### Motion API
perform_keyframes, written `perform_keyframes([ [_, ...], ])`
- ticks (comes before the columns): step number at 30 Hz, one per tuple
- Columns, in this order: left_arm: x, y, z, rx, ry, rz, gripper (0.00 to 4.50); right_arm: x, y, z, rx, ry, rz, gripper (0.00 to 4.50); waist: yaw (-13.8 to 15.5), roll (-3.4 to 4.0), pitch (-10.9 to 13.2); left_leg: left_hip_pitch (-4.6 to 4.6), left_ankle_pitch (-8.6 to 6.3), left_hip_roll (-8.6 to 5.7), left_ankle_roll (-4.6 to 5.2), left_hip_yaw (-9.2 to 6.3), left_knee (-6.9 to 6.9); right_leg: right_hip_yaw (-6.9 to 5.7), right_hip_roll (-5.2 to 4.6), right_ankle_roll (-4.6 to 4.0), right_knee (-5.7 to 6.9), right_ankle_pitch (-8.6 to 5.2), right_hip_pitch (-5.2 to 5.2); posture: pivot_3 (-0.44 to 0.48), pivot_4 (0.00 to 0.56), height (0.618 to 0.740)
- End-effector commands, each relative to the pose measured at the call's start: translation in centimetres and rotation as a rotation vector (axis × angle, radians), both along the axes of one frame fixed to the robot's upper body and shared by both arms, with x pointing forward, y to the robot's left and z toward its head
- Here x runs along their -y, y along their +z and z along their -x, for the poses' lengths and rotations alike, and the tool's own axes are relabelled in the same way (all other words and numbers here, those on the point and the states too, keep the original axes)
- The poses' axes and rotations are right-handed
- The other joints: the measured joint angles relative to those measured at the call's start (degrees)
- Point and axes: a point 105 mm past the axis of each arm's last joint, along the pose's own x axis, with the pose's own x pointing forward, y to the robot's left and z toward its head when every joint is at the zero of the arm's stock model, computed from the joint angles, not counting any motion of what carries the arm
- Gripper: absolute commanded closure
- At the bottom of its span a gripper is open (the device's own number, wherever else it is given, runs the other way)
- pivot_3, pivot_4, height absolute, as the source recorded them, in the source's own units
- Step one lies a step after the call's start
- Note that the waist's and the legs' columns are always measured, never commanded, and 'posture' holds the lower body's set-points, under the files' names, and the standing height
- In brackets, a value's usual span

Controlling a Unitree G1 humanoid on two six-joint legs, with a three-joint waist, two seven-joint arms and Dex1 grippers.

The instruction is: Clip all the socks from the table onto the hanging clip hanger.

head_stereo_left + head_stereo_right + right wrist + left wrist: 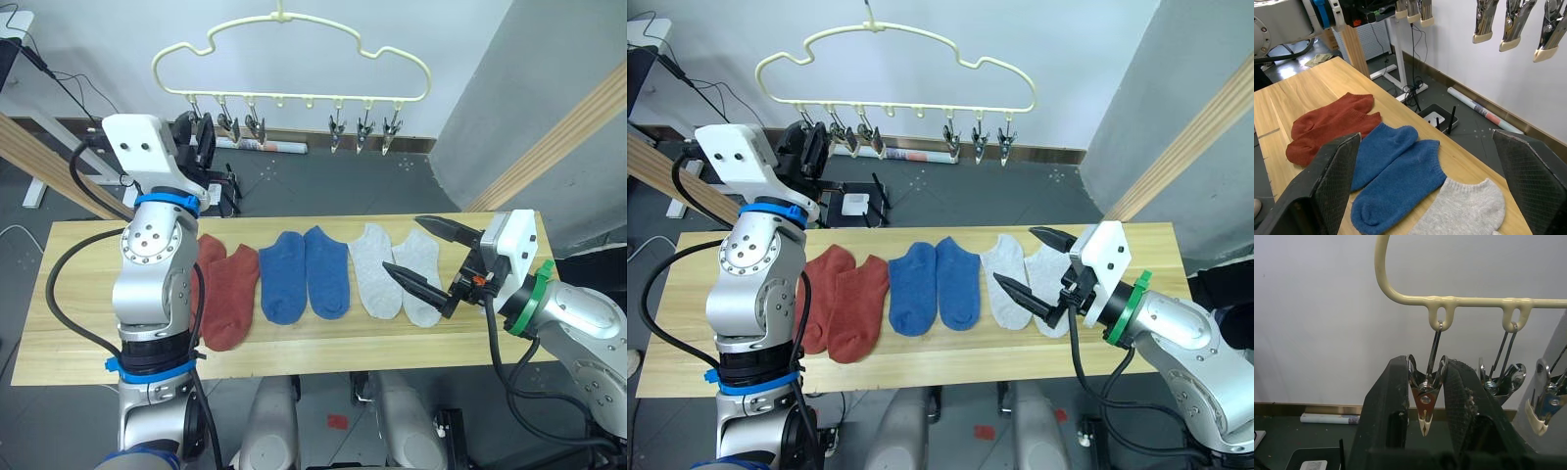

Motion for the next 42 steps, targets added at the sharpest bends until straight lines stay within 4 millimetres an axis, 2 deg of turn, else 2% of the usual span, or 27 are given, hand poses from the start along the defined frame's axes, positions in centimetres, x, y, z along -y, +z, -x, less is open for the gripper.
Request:
perform_keyframes([
  [1,0.5,1.2,1.3,0.079,-0.056,0.012,3.68,-0.5,0.7,0.7,0.04,0.03,-0.007,0.0,0.0,0.0,0.0,0.0,0.0,0.0,0.0,0.0,0.0,0.0,0.0,0.0,0.0,0.0,0.0,-0.025,0.471,0.74],
  [3,0.6,1.1,1.6,0.091,-0.087,0.033,3.68,-0.5,0.7,0.7,0.039,0.031,-0.007,0.0,0.0,0.0,0.0,0.0,0.0,0.0,0.0,0.0,0.0,0.0,-0.01,0.0,0.0,0.0,0.0,-0.025,0.471,0.74],
  [5,0.1,0.5,1.6,0.075,-0.093,0.055,2.95,-0.5,0.7,0.8,0.037,0.031,-0.007,0.0,0.0,0.0,0.0,0.0,0.0,0.0,0.0,0.0,0.0,0.0,-0.01,0.0,0.0,0.0,0.0,-0.025,0.471,0.74],
  [12,-0.5,-0.2,1.5,0.04,-0.124,0.03,0.95,-0.5,0.6,0.8,0.033,0.027,-0.009,0.0,0.2,0.0,0.0,-0.01,0.0,0.0,0.0,0.0,0.01,-0.01,-0.01,0.0,0.0,0.0,0.0,-0.027,0.472,0.74],
  [21,-1.7,0.3,1.5,0.05,-0.096,-0.047,0.95,-0.4,0.6,0.8,0.031,0.023,-0.013,0.0,0.2,0.03,0.1,-0.01,0.0,0.01,0.0,0.0,0.0,-0.01,-0.01,0.0,-0.01,0.0,-0.03,-0.027,0.475,0.74],
  [34,-1.4,0.4,1.7,0.07,-0.155,-0.067,0.95,-0.4,0.6,0.7,0.031,0.019,-0.014,0.0,0.2,0.05,0.1,-0.04,0.0,0.01,0.0,0.0,-0.01,-0.01,-0.01,0.0,-0.02,0.0,-0.05,-0.027,0.475,0.74],
  [39,-2.2,0.5,1.3,0.063,-0.134,-0.056,0.95,-0.4,0.6,0.8,0.033,0.02,-0.013,0.0,0.2,0.05,0.2,-0.06,0.0,0.01,0.0,0.0,-0.01,-0.01,-0.01,0.0,-0.01,0.0,-0.08,-0.025,0.477,0.74],
  [42,-2.4,0.5,1.3,0.065,-0.113,-0.062,1.46,-0.5,0.7,0.8,0.037,0.023,-0.016,0.0,0.2,0.05,0.2,-0.1,0.0,0.01,0.0,0.0,0.0,-0.01,-0.01,0.0,-0.01,0.0,-0.11,-0.025,0.477,0.74],
])
